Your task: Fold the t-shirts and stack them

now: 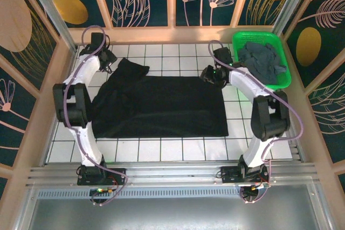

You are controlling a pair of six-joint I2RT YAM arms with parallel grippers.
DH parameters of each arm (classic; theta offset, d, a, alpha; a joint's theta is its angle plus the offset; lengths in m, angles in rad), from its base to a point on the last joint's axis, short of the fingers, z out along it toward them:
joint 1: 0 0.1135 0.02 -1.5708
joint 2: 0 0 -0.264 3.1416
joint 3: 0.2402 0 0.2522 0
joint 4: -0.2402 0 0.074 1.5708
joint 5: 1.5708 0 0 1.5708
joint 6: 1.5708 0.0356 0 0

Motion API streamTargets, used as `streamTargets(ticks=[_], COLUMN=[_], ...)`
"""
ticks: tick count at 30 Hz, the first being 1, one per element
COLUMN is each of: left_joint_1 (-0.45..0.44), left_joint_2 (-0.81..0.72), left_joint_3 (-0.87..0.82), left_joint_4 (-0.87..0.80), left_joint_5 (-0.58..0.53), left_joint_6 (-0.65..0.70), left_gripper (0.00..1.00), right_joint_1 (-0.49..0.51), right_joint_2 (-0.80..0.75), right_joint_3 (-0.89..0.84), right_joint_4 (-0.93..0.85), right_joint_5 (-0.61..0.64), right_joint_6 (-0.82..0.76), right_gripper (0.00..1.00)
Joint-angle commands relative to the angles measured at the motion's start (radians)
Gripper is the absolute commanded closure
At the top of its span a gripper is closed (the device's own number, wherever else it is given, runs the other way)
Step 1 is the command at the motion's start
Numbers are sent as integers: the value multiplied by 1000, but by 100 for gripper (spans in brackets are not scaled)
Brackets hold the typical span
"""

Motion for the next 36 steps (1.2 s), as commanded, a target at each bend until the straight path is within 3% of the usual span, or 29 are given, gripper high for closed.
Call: streamTargets(ticks=[1, 9, 16, 29, 32, 36], left_joint_1=[3, 2, -8, -40, -53, -58], left_joint_2=[119, 345, 420, 572, 592, 598], left_joint_3=[132, 333, 354, 539, 571, 577], left_joint_4=[15, 124, 193, 31, 0, -45], left_joint_5=[-36, 26, 71, 91, 78, 48], left_joint_6=[119, 222, 251, 230, 235, 237], left_gripper=[47, 43, 40, 37, 40, 57], right_joint_1=[-20, -47, -68, -74, -80, -93], right_joint_2=[82, 173, 196, 211, 205, 207], right_joint_3=[100, 192, 205, 191, 171, 167], right_joint_4=[-19, -42, -51, -45, -43, -49], right_joint_5=[59, 59, 57, 38, 61, 121], right_joint_6=[-58, -67, -68, -70, -66, -36], right_gripper=[55, 54, 54, 53, 53, 53])
